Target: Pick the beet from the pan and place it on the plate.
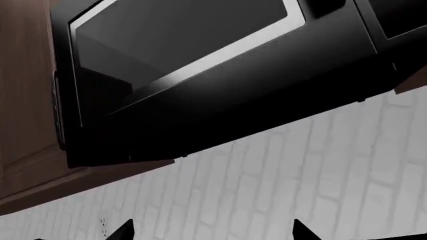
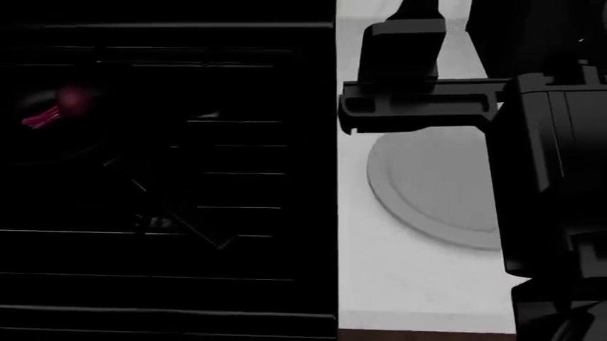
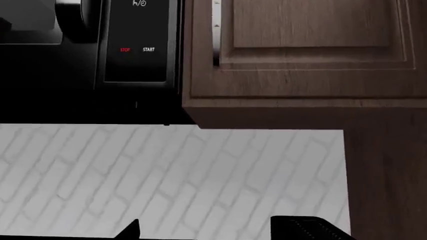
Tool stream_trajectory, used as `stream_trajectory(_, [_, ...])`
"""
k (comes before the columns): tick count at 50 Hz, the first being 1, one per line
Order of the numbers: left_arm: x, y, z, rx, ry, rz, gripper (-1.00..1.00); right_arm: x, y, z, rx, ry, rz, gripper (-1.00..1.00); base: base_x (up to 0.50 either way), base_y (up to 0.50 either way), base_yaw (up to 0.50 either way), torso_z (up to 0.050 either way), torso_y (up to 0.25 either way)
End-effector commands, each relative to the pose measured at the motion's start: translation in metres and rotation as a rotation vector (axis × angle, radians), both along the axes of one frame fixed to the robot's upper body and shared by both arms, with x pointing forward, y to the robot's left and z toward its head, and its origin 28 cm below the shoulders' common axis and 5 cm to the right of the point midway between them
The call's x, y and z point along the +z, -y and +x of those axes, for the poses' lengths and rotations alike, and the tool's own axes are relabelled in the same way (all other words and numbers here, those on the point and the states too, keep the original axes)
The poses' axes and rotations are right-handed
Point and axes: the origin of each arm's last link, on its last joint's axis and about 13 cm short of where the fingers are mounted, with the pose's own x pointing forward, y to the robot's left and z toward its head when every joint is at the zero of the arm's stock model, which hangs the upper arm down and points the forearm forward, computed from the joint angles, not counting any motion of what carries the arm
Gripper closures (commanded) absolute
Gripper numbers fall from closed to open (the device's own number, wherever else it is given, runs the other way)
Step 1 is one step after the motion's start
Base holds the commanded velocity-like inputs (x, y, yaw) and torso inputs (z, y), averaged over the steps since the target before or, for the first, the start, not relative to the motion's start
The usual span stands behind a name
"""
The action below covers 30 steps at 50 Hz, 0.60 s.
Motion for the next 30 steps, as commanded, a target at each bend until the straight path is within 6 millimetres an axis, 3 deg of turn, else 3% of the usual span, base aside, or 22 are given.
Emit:
stream_trajectory(1, [-0.0011,-0.0004,-0.0007,-0.013,-0.001,-0.029,-1.0,0.0015,0.0008,0.0006,0.018,0.014,0.022,-1.0,0.22,-0.01,0.0,0.0,0.0])
stream_trajectory(30, [-0.0012,-0.0024,-0.003,-0.01,0.0,-0.028,-1.0,-0.0003,-0.0008,-0.0003,0.025,0.008,0.016,-1.0,0.22,-0.01,0.0,0.0,0.001])
